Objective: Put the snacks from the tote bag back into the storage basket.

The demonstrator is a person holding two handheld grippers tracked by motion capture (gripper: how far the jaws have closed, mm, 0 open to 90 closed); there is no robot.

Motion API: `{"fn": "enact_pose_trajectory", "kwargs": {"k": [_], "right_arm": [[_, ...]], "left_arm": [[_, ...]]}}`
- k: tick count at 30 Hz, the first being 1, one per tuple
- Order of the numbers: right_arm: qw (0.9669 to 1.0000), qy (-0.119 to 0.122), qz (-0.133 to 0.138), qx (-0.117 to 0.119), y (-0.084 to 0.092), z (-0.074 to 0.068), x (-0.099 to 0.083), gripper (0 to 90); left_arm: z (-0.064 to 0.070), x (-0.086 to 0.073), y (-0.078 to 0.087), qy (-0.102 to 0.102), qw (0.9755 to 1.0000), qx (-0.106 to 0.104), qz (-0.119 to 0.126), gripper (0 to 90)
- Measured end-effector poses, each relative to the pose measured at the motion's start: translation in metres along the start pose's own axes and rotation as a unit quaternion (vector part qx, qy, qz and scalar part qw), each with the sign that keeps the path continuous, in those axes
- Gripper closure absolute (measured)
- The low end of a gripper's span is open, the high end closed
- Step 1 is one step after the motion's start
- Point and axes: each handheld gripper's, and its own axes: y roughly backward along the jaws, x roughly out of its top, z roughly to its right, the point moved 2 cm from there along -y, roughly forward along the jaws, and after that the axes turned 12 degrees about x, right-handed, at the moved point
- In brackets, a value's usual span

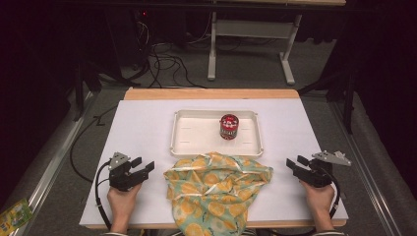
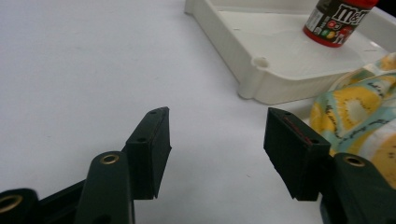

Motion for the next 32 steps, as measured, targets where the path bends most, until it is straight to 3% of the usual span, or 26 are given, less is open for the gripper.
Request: {"fn": "enact_pose_trajectory", "kwargs": {"k": [12,23,32], "right_arm": [[0.9998,-0.008,-0.004,-0.015,-0.009,0.006,-0.008,47.1],[0.9989,0.007,0.000,-0.046,-0.010,0.002,-0.011,43.6],[0.9984,0.017,0.004,-0.054,-0.010,0.000,-0.011,42.3]], "left_arm": [[-0.001,-0.004,-0.013,-0.012,0.9993,0.032,-0.013,40.9],[0.002,-0.011,-0.017,-0.019,0.9981,0.055,-0.023,40.3],[0.001,-0.011,-0.019,-0.011,0.9981,0.051,-0.032,39.2]]}}
